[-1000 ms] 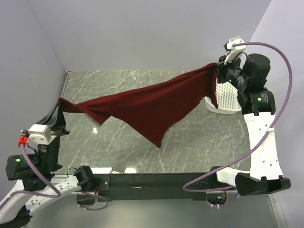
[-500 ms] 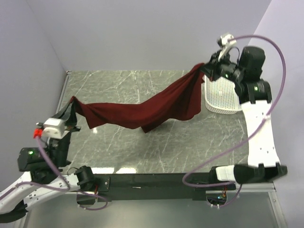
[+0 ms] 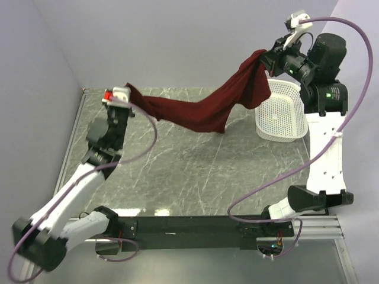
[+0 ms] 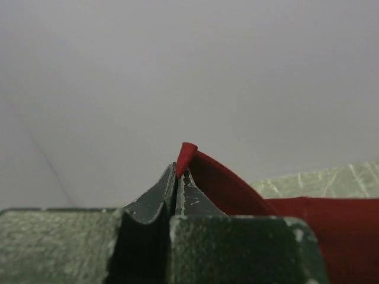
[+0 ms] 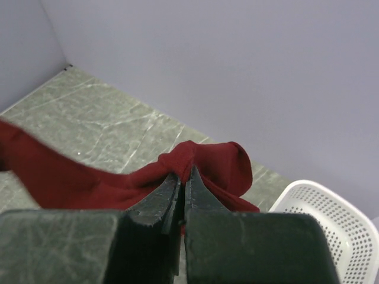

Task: Fold and stack the t-shirts
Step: Flatten the tshirt out

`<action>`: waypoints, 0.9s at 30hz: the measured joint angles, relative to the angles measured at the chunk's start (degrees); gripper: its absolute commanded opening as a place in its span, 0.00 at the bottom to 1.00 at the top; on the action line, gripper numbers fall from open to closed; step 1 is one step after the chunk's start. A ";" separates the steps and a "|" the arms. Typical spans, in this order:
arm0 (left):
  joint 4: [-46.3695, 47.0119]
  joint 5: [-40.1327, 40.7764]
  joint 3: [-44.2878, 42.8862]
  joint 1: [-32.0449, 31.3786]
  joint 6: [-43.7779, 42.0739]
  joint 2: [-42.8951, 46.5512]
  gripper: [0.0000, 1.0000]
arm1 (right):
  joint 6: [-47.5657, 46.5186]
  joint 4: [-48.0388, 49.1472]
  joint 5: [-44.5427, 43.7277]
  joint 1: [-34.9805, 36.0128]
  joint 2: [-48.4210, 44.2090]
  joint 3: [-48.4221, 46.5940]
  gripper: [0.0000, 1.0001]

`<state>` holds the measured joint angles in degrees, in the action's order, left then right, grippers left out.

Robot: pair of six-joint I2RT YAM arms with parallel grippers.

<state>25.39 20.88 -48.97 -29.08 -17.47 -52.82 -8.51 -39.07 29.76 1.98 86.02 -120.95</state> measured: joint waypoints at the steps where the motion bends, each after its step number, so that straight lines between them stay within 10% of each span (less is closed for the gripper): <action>1: 1.46 -2.32 -0.90 2.99 3.15 -3.65 0.01 | -0.04 0.20 0.07 0.00 -0.61 0.00 0.00; 9: 6.40 -13.11 -5.99 7.82 12.55 -15.63 0.01 | -7.72 2.36 15.82 0.55 -12.57 14.23 0.00; 13: 4.37 -16.59 0.00 12.00 15.96 -10.88 0.03 | -20.24 -2.78 21.05 13.86 -25.68 35.41 0.00; 16: -2.60 -18.60 5.62 14.43 18.56 -5.46 0.57 | -24.63 -4.09 22.27 30.25 -31.87 52.87 0.01; 17: -6.64 -19.30 7.04 15.04 19.98 -3.19 0.79 | -25.35 -4.39 22.62 33.03 -32.76 57.75 0.40; 20: -16.48 -19.85 9.05 15.74 23.52 2.67 0.94 | -27.08 -5.16 20.00 38.25 -30.53 65.40 0.76; 27: -33.73 -18.12 8.04 16.44 31.12 17.86 0.99 | -32.04 -6.29 13.62 48.04 -19.47 64.70 0.85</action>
<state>-8.34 2.76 -40.93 -12.64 13.65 -34.96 -40.56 -45.36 43.38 50.02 66.54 -56.25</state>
